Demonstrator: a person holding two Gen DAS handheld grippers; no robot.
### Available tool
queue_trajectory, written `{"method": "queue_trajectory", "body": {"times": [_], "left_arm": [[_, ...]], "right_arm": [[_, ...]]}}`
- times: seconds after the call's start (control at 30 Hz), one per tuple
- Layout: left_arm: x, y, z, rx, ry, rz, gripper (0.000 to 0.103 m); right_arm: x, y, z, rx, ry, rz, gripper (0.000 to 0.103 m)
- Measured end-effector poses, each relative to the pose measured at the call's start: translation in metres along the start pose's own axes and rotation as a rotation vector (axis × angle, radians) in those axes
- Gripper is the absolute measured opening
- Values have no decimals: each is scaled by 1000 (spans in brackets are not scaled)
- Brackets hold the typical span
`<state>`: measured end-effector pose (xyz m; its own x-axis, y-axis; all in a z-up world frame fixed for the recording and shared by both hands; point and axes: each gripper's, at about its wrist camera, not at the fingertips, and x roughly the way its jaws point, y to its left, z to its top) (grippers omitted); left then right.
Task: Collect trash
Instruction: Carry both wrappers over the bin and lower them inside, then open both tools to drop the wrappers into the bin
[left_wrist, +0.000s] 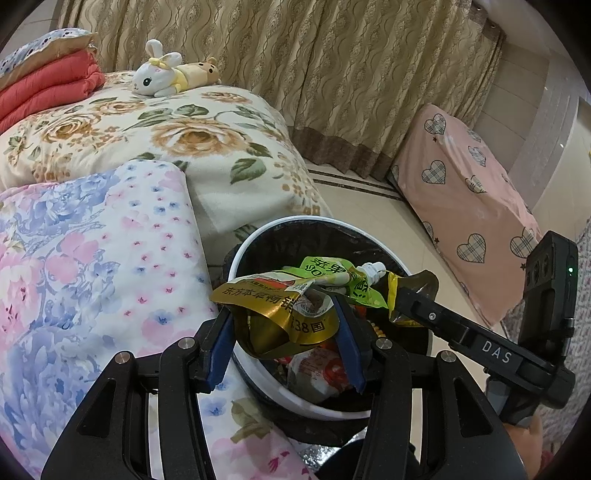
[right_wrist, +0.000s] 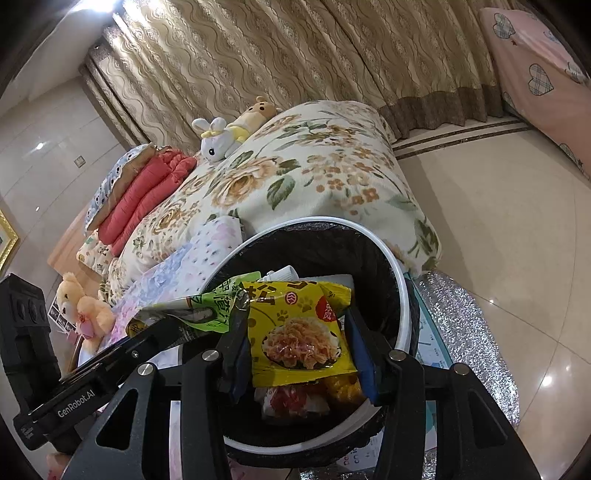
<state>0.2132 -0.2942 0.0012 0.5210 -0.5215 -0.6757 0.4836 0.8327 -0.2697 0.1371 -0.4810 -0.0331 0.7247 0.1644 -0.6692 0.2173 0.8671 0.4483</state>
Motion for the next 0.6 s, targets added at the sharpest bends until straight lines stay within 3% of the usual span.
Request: {"method": "queue_trajectory", "body": {"times": [0.2,0.3,0.37,0.47,0.6], "left_arm": [[0,3,0,-12,11,-5,52],[-2,5,0,-23,17,-12,57],[-6,7,0,-30,12,-15,62],[-15,9,-2,-30,-4,-19,63],[-27,15,-6,-31,-22,-11,63]], "right_arm": [[3,-2,1,11,15,6,50],[4,-4,1,30,27,8,56],[2,-4,0,37,24,16,65],[-3,1,-1,34,12,12,73],[-8,8,-1,33,-5,17,75]]}}
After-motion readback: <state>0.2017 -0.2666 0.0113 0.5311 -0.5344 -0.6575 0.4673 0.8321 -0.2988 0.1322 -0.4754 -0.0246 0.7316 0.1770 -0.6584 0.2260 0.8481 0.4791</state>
